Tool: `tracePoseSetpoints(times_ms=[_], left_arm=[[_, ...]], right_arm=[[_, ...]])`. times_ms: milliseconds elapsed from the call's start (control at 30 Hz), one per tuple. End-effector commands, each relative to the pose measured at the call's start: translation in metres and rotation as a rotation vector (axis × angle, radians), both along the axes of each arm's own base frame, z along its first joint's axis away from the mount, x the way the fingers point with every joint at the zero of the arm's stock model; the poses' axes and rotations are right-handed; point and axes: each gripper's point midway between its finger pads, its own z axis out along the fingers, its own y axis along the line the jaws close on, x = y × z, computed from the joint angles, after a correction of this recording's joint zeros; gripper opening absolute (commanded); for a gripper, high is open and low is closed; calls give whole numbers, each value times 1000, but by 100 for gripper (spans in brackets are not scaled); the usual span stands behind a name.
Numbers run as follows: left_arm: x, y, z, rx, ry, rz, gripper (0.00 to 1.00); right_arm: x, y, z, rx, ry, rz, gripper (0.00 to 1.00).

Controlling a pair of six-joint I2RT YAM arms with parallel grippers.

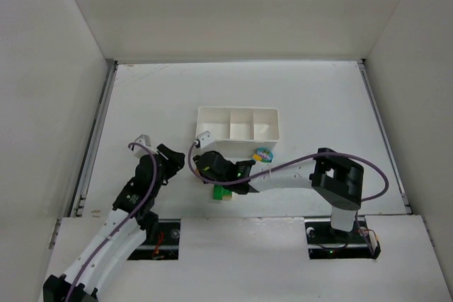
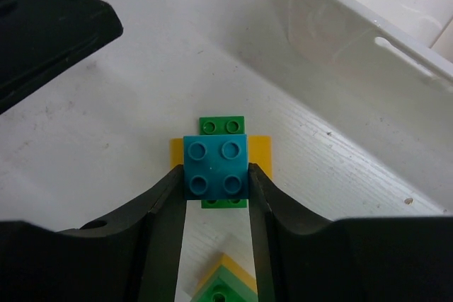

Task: Sort the legos into containers by color

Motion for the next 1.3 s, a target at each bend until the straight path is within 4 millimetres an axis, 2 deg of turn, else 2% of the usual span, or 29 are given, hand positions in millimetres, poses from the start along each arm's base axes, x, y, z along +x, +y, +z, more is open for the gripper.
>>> tracePoseSetpoints(times_ms=[0,167,400,533,700,733,867,1067,1267], left_arm=[[-1,-8,-2,-23,8,-27,50],[5,-25,15,-91,-45,-84,56],[11,-55,58,-245,-199,-185,70],[12,-72,85,-390,-285,-211,78],[12,-91,107,-503,-343,-258,81],[11,-100,111,-522,-347,-286,80],[7,-109,111,-514,-351,-312,72],[1,-108,105,-440,-368,-312,61],[-2,-122,106,-372,-371,-372,55]], right_arm=[[11,6,34,116,-39,-45,27],[21,-15,68,243,-59,-97,26],[39,-49,94,446,26,-160,26],[45,-60,114,616,96,-175,26],[43,-62,135,780,165,-154,25],[44,-65,141,837,187,-168,25],[51,-75,144,905,209,-214,25],[64,-92,148,931,190,-270,25],[65,-94,154,951,190,-276,25]])
